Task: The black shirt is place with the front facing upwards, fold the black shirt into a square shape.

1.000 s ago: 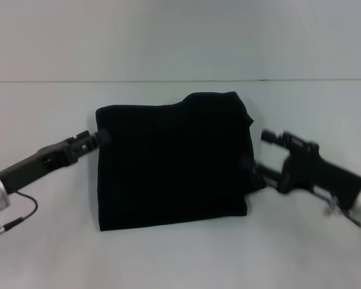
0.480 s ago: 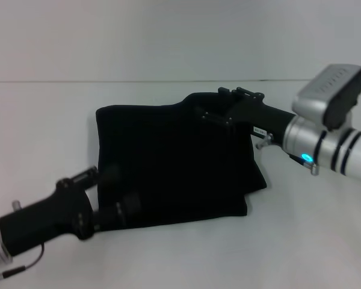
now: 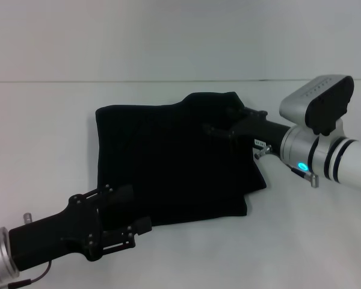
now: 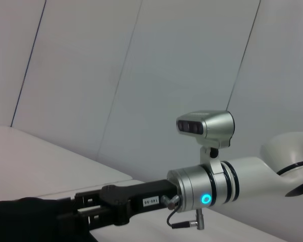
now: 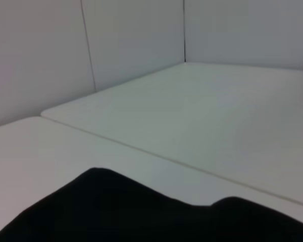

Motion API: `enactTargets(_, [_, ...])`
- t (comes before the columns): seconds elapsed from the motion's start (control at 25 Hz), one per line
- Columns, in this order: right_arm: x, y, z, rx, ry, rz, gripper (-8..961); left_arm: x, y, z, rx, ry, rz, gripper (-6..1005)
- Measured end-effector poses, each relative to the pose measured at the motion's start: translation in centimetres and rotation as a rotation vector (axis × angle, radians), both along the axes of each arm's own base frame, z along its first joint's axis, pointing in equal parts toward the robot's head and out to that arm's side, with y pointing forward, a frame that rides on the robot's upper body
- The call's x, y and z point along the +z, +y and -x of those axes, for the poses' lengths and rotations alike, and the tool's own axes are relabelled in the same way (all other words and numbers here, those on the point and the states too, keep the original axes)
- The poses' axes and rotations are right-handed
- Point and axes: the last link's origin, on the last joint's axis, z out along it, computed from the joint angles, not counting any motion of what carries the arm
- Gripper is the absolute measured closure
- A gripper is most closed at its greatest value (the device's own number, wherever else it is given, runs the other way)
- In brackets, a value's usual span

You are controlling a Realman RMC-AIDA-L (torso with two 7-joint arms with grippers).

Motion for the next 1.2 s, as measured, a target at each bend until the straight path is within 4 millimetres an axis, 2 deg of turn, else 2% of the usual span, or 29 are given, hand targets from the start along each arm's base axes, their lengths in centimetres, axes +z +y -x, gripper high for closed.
enactTargets(0.84, [-0.7, -1.6, -2.2, -0.075, 0.0, 0.027, 193, 0.0, -0.4, 0.4, 0.018, 0.0, 0.001, 186])
enactTargets(1.0, [0.5, -2.7, -1.8, 0.021, 0.108, 0.03, 193, 0.3, -0.5, 0.7, 0.024, 0.003, -0.005, 186])
enactTargets(1.2, [3.0, -5.9, -2.3, 0.203, 0.224, 0.001, 193, 1.2, -0.7, 2.0, 0.057, 0.038, -0.036, 186])
